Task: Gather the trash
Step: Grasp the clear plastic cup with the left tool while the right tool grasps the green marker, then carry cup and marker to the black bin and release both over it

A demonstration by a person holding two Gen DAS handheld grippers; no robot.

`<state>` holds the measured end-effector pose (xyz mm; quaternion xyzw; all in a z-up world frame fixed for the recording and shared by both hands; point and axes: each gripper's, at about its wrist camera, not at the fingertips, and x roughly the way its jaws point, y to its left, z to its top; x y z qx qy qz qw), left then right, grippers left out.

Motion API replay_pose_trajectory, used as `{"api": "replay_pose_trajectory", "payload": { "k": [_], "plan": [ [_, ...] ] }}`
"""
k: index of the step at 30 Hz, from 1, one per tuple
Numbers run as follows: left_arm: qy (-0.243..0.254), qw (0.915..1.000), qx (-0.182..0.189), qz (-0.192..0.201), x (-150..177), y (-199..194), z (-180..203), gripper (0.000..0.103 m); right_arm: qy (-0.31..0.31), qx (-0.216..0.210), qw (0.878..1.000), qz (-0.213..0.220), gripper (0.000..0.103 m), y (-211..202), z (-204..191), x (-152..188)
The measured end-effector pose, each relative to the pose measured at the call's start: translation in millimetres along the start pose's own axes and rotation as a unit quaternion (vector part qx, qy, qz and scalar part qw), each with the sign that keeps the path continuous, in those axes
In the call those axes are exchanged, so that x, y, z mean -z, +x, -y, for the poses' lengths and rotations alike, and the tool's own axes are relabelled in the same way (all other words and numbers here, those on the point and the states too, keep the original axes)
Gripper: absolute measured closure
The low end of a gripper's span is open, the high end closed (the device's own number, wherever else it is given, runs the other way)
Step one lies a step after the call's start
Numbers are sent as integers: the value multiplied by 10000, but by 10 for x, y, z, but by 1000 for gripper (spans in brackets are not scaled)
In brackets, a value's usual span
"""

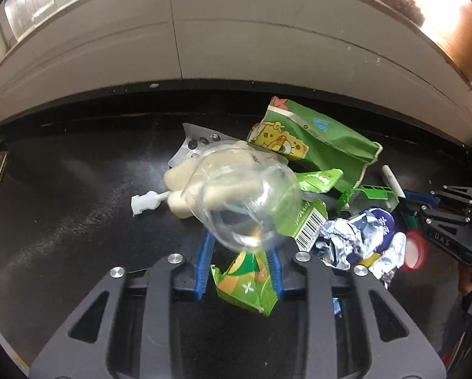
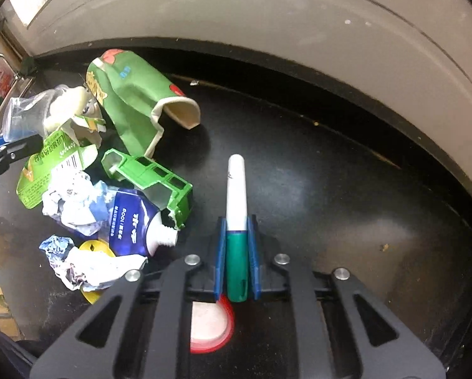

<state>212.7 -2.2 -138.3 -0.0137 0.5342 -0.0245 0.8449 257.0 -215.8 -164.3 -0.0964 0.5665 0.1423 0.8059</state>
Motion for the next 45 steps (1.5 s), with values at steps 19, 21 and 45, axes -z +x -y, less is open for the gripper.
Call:
{"api": "replay_pose_trajectory", "payload": {
  "k": [19, 21, 45],
  "plan": [
    [109, 9958, 491, 759, 796, -1307, -75, 81, 353, 40, 9970, 685, 89, -1199, -261, 774],
    [114, 9958, 484, 770, 884, -1333, -74, 81, 379, 26, 9969, 694, 89, -1232, -264, 805],
    [-1423, 9790, -722, 1270, 2143, -2265, -1718, 81, -2031, -1778, 9581, 960, 89, -1612, -3329, 368]
  ]
}}
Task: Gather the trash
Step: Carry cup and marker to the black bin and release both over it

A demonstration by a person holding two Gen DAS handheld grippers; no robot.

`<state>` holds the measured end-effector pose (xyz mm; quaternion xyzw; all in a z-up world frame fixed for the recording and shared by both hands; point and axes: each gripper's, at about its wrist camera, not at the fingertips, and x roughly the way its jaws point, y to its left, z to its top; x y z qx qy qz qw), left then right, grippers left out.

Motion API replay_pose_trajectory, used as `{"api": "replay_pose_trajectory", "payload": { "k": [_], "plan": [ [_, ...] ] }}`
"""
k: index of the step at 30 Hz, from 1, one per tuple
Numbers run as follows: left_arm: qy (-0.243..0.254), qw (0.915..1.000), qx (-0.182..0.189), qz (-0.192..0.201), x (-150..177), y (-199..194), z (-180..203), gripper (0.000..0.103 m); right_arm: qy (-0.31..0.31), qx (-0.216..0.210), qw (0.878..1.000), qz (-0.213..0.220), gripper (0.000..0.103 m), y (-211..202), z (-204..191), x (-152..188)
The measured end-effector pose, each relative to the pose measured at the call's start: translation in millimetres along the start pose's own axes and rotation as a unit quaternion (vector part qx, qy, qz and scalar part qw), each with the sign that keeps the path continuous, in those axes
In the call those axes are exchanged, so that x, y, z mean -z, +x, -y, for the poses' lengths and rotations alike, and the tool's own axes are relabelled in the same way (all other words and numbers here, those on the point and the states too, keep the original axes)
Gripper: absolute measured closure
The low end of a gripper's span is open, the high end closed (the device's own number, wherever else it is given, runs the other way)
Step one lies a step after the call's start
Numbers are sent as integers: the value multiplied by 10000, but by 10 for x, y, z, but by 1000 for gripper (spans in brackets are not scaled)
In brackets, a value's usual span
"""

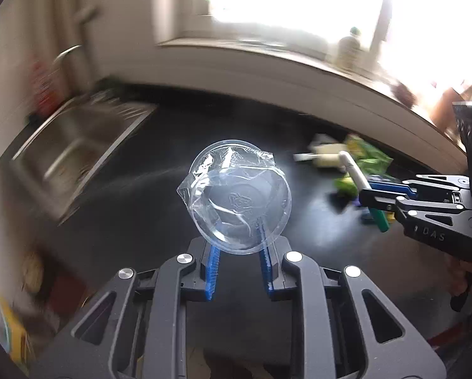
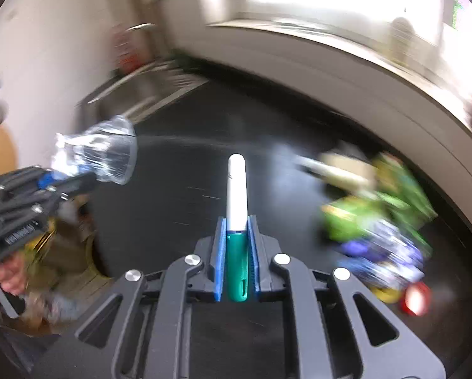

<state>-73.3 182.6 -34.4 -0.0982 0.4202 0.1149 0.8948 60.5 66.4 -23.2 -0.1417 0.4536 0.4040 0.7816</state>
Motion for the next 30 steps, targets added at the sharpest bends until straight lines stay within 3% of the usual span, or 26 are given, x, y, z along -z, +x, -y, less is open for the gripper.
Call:
{"api": "replay_pose_trajectory", "payload": {
  "k": [5, 11, 15, 21, 27, 28, 29, 30],
  "plan": [
    [-784, 9941, -742, -83, 513, -355, -818, 81, -770, -918, 9925, -247, 89, 413, -1086, -241],
    [-1832, 9722, -1406, -386, 1339, -604, -1701, 81, -1512, -1728, 9688, -931, 89, 1042, -2380, -205],
    [-2299, 9573, -1643, -608, 1883, -538, -2175, 81, -1807, -1834, 9567, -1359, 89, 1475, -2971, -83],
    [-2596, 9501, -1588, -684, 2374, -133, -2614, 81, -2045, -1705, 9470, -1796, 89, 2214, -3540, 61],
    [-2879, 9442, -1364, -835, 2690, 304, -2966, 80, -2207, -1469, 9411, -2099, 89, 2799, -3768, 159],
    [-2923, 9436, -1314, -830, 2712, 351, -3004, 78, -2238, -1428, 9408, -2108, 89, 2861, -3787, 172],
    [-3018, 9413, -1233, -874, 2759, 420, -3075, 67, -2272, -1409, 9392, -2154, 85, 2935, -3809, 183],
    [-3107, 9386, -1170, -942, 2796, 481, -3125, 45, -2298, -1353, 9377, -2229, 79, 3010, -3827, 193]
  ]
}}
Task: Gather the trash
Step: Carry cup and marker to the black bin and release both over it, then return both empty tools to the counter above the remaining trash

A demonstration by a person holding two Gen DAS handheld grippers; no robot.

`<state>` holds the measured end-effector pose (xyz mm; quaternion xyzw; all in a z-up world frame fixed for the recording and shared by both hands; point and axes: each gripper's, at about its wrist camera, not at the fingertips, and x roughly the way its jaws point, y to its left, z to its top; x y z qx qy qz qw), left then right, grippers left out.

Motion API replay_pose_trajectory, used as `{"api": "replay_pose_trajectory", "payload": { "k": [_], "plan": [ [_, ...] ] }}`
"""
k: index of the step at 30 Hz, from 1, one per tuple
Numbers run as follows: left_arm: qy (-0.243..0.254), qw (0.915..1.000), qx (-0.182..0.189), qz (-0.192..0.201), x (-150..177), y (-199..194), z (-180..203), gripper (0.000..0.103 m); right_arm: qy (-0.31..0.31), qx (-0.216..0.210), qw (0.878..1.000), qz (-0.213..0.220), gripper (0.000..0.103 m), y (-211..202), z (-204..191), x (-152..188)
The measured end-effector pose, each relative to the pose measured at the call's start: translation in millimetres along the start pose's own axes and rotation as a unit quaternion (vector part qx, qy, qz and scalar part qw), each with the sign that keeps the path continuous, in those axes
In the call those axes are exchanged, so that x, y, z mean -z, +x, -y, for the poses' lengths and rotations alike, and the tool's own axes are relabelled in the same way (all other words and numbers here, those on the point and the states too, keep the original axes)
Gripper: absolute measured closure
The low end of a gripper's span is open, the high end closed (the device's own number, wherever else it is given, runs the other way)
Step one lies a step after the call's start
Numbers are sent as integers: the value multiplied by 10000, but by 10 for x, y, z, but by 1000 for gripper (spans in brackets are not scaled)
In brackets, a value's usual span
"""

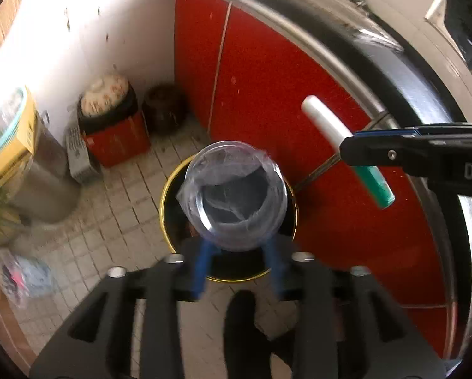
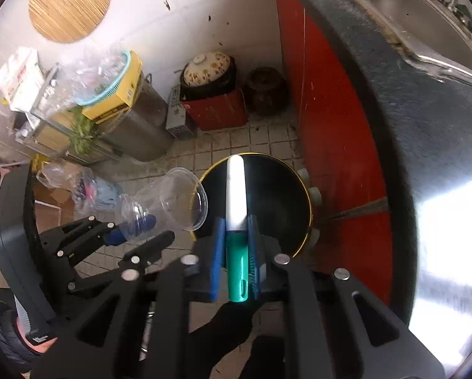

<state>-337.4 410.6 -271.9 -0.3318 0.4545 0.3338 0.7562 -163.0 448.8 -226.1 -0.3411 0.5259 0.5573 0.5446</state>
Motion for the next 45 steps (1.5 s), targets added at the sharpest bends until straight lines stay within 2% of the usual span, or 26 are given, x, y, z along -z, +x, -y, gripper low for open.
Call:
{"api": "replay_pose_trajectory", "payload": {
  "k": [2, 3, 8, 14, 16, 18, 20, 21, 23, 26, 28, 29, 30, 32, 33, 35, 36, 40, 45],
  "plan": [
    [-99, 9999, -11, -36, 13, 88, -65, 29, 10, 66, 10000, 4, 36, 40, 28, -31],
    [-92, 9999, 2, -44, 15, 113, -81, 28, -3, 107, 9999, 106, 33, 27, 37, -45],
    [15, 9999, -62, -130, 33, 167, -103, 28, -4, 85, 9998, 153, 33, -24, 54, -73],
    [199, 9997, -136, -57, -21, -20, 30, 28, 75, 88, 9991, 400, 33, -407, 109, 53],
    [422, 9990, -177, 19, -51, -146, 137, 21, 137, 130, 9983, 547, 29, -630, 163, 114],
    [766, 9965, -323, 134, -103, -350, 349, 12, 250, 282, 9961, 800, 25, -986, 274, 237],
    [1060, 9935, -361, 219, -152, -532, 578, 8, 456, 405, 9925, 1056, 16, -1347, 431, 387],
    [1195, 9920, -341, 246, -177, -629, 722, 7, 648, 522, 9887, 1248, 14, -1598, 558, 521],
    [1460, 9886, -182, 319, -230, -815, 1061, 7, 1007, 854, 9795, 1522, 12, -2044, 824, 809],
    [1944, 9796, 257, 445, -306, -1044, 1671, 7, 1565, 1293, 9626, 1794, 12, -2560, 1179, 1241],
    [2308, 9699, 612, 478, -318, -1140, 2090, 7, 2089, 1677, 9439, 1931, 12, -2919, 1459, 1666],
    [2579, 9612, 862, 460, -314, -1187, 2374, 7, 2307, 1816, 9353, 1977, 12, -3049, 1568, 1866],
    [2814, 9525, 1067, 457, -304, -1229, 2613, 7, 2621, 2006, 9217, 2039, 12, -3222, 1716, 2152],
    [3356, 9298, 1417, 516, -240, -1328, 3156, 7, 3068, 2257, 8999, 2125, 12, -3409, 1885, 2589],
    [3528, 9214, 1535, 544, -202, -1362, 3355, 7, 3382, 2464, 8814, 2193, 12, -3541, 1996, 2936],
    [3895, 9002, 1882, 500, -100, -1450, 3830, 7, 3747, 2656, 8594, 2247, 12, -3700, 2094, 3346],
    [4012, 8929, 1996, 446, -47, -1485, 3998, 7, 4004, 2775, 8436, 2259, 12, -3816, 2152, 3639],
    [4398, 8665, 2344, 279, 140, -1588, 4661, 7, 4661, 3038, 7963, 2373, 12, -4112, 2235, 4449],
    [5008, 8325, 2352, 286, 470, -1634, 5195, 7, 4978, 3243, 7672, 2419, 12, -4241, 2206, 4954]
  ]
}}
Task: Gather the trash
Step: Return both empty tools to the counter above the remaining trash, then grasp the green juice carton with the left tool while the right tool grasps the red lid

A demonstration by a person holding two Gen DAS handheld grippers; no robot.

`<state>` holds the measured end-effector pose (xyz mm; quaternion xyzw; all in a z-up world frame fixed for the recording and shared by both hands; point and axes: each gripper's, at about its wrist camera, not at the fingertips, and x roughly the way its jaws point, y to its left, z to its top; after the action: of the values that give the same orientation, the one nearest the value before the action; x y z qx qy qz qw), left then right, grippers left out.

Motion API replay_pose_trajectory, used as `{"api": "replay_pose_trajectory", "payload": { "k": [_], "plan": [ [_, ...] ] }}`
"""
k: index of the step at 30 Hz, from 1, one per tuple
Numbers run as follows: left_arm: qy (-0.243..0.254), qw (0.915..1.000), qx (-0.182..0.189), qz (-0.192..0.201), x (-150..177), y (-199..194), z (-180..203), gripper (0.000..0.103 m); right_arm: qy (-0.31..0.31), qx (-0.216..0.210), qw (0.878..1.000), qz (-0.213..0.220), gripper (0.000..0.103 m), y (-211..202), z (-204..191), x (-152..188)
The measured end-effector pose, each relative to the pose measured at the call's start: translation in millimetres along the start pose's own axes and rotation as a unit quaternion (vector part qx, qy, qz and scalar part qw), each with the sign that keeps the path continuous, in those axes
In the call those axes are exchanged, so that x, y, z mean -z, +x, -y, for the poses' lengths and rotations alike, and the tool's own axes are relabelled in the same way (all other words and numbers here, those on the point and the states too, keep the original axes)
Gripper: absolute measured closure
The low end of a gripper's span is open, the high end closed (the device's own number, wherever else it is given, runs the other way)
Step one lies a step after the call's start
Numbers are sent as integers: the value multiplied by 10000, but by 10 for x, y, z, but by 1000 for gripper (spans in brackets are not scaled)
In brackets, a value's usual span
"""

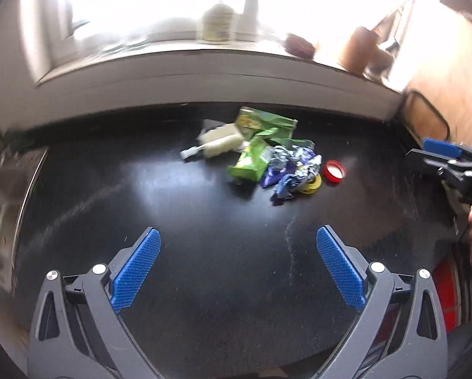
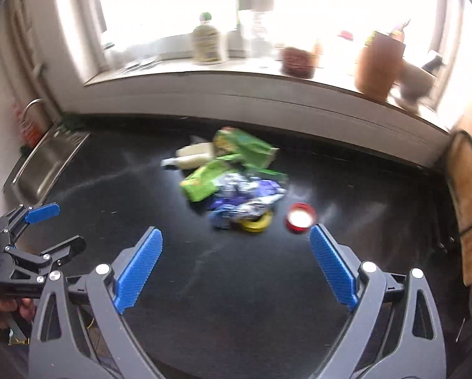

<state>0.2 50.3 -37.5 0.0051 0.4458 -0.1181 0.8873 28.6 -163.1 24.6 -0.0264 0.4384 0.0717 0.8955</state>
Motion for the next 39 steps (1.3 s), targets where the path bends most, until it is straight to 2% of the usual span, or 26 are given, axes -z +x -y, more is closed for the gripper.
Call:
{"api": "replay_pose_trajectory", "payload": {
  "k": [3, 13, 22, 28, 32, 37, 38, 39],
  "plan": [
    [205, 9997, -46, -108, -100, 161, 65, 7, 126, 36, 9999, -14, 12, 56, 126, 11],
    [336, 9987, -149, -365, -381, 732, 71, 7, 145, 23, 9995, -285, 12, 513, 408, -71],
    [597, 9962, -138, -616, -629, 1578, 73, 7, 44, 49, 9979, -649, 12, 1288, 650, -114],
    [410, 9969, 203, -646, -822, 2118, -49, 7, 117, -34, 9939, -1096, 12, 1932, 840, -59],
    [599, 9947, 243, -803, -869, 2356, -31, 19, 108, 19, 9913, -1315, 13, 2236, 932, -10],
    [689, 9933, 317, -875, -872, 2516, -39, 26, 71, 75, 9897, -1429, 16, 2423, 1014, -10],
    [701, 9929, 347, -891, -869, 2539, -44, 30, 29, 84, 9893, -1457, 21, 2454, 1008, -16],
    [686, 9929, 366, -897, -871, 2552, -53, 40, -29, 75, 9889, -1484, 25, 2479, 1000, -15]
  ]
}}
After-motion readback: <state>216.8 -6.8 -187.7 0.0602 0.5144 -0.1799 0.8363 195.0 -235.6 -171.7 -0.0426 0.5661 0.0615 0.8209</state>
